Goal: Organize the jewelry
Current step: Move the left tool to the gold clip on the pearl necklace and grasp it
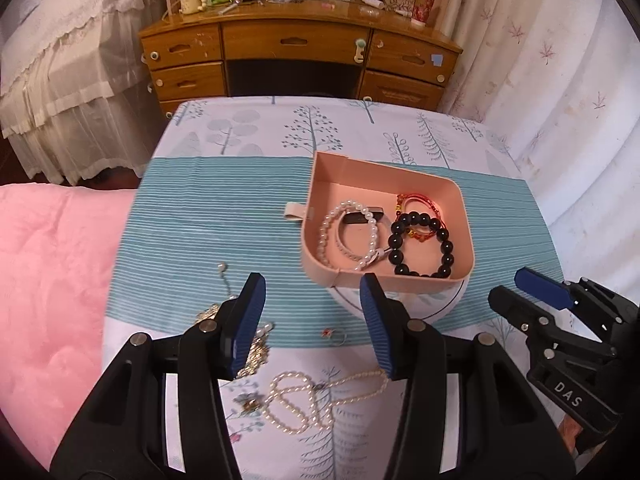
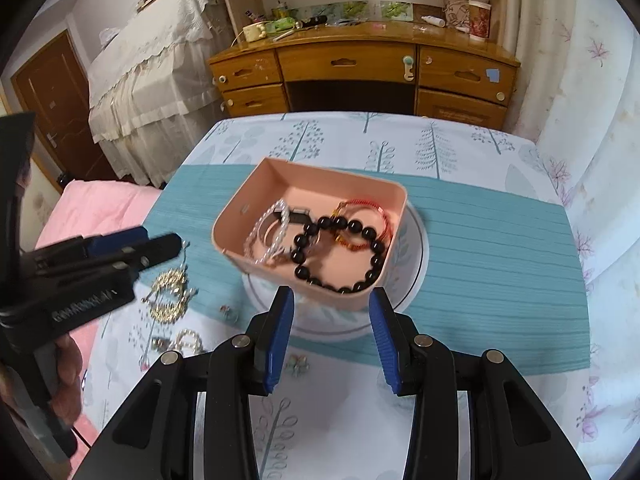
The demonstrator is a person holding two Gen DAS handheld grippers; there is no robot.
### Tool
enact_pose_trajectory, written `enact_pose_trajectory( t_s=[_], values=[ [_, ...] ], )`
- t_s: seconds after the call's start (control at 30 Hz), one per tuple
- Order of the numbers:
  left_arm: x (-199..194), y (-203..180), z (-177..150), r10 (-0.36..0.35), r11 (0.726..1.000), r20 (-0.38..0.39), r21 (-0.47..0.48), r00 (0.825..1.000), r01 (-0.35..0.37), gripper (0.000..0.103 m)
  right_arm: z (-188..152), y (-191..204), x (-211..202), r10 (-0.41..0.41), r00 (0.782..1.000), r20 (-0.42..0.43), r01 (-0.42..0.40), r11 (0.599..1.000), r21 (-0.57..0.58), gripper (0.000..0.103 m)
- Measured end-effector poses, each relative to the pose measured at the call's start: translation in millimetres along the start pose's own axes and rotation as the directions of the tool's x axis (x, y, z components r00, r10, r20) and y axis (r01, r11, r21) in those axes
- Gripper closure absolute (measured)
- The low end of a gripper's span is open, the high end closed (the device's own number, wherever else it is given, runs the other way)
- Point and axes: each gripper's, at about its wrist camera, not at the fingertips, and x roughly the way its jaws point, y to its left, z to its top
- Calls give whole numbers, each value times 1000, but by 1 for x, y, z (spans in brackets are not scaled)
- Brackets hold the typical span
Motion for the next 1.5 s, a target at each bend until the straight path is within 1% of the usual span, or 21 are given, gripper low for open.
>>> enact_pose_trajectory(
  t_s=[0.13,0.17,0.23,0.43,0.6,0.77,0.97,1.07,1.17,1.3,1.4,1.5],
  values=[
    [-13,14,-7,-21,999,-5,-30,1000,21,57,-8,5,-5,17,1000,-8,-17,1000,-3,63],
    [-15,17,-8,-16,999,-7,-34,1000,16,57,-8,5,-6,22,1000,-9,-22,1000,-5,63],
    [-20,24,-13,16,999,-3,-39,1000,-16,57,-11,7,-8,31,999,-13,-31,999,-9,63],
    [-29,46,-26,51,997,-2,-62,999,-51,57,-18,14,-12,51,998,-25,-52,998,-24,63],
    [-28,60,-38,84,995,-45,-49,995,-86,57,-22,18,-12,62,997,-36,-63,998,-31,63],
    [-20,67,-53,40,998,-95,-48,995,-44,57,-24,20,-8,74,996,-55,-75,997,-30,63],
    [-7,64,-72,19,999,-139,-24,990,-23,57,-28,20,5,81,992,-92,-84,996,-28,63],
    [3,64,-79,8,1000,-177,-27,984,-13,57,-28,18,15,85,990,-116,-88,996,-17,63],
    [14,68,-84,-7,998,-222,-61,975,-7,57,-29,15,30,98,982,-160,-98,995,4,63],
    [31,75,-90,-48,989,-279,-145,959,7,57,-33,11,52,109,972,-210,-105,994,31,63],
    [40,80,-93,-74,980,-299,-199,951,13,57,-35,10,68,120,962,-243,-112,992,50,63],
    [46,83,-95,-94,970,-310,-243,946,17,57,-35,9,80,115,958,-262,-105,993,52,63]
  ],
)
